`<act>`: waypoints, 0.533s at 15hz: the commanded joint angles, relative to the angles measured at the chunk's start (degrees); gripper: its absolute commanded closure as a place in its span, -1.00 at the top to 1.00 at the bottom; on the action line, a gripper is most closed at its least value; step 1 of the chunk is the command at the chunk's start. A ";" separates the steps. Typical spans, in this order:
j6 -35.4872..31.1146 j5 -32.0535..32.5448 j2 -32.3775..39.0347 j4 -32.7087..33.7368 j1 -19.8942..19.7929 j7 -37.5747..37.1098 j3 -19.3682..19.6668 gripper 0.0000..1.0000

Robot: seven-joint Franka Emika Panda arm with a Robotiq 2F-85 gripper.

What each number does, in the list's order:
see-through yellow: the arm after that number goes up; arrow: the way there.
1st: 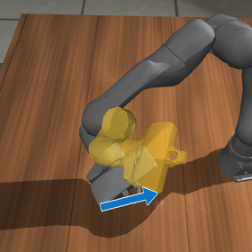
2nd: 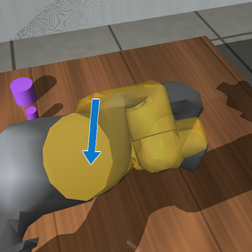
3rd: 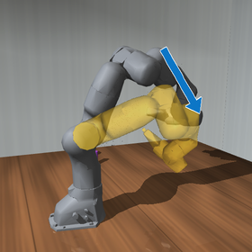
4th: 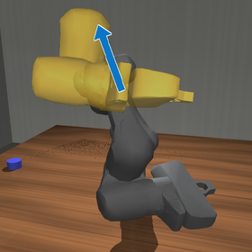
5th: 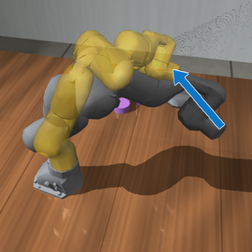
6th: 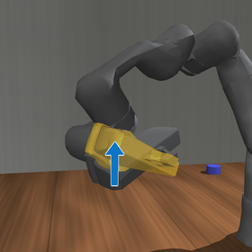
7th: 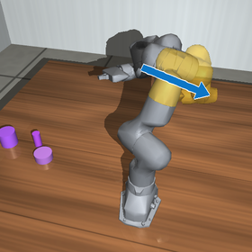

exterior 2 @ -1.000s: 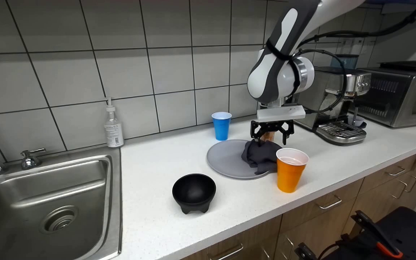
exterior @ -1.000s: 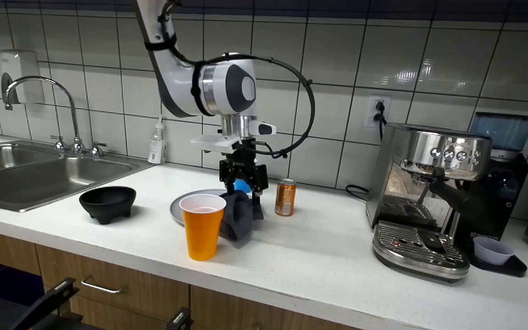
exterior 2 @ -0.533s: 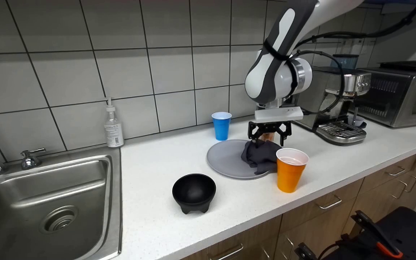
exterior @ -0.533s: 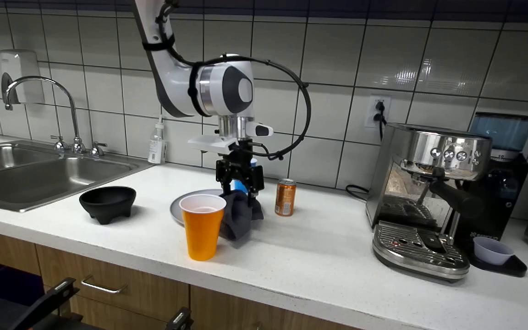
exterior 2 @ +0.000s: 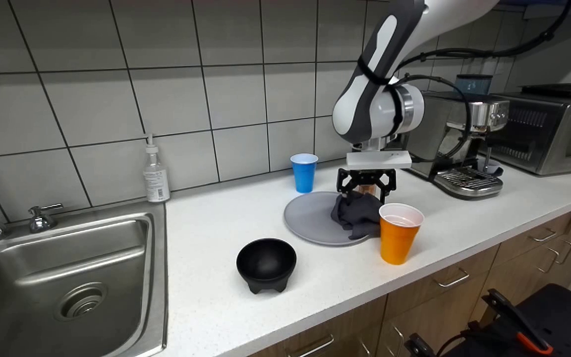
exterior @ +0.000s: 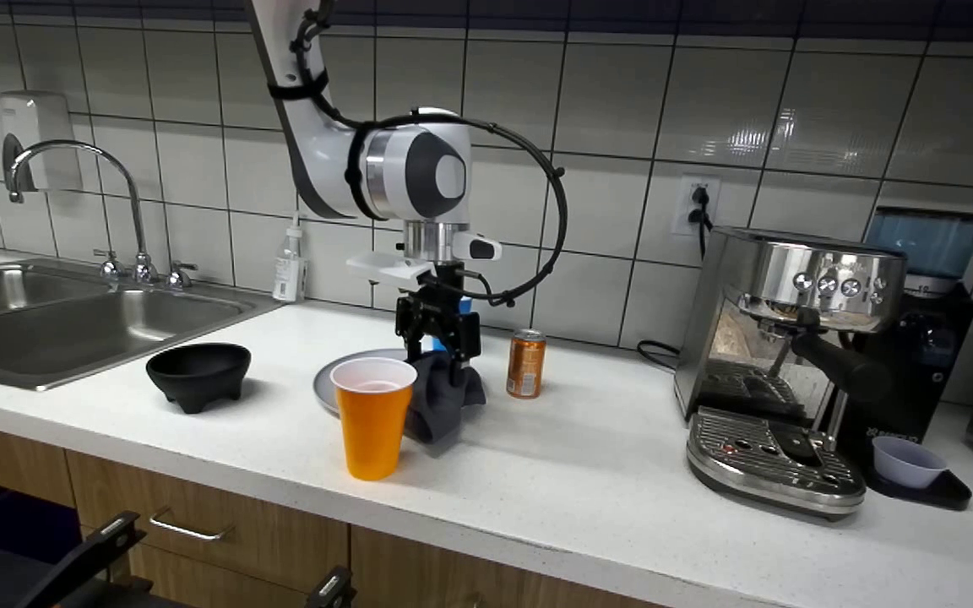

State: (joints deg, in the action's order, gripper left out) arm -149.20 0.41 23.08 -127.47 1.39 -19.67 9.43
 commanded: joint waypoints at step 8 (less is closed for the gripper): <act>-0.13 -2.95 0.87 1.77 -2.21 2.96 -1.52 -0.16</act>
State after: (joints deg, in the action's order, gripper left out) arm -149.21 -0.86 23.89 -126.38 0.86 -18.88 9.41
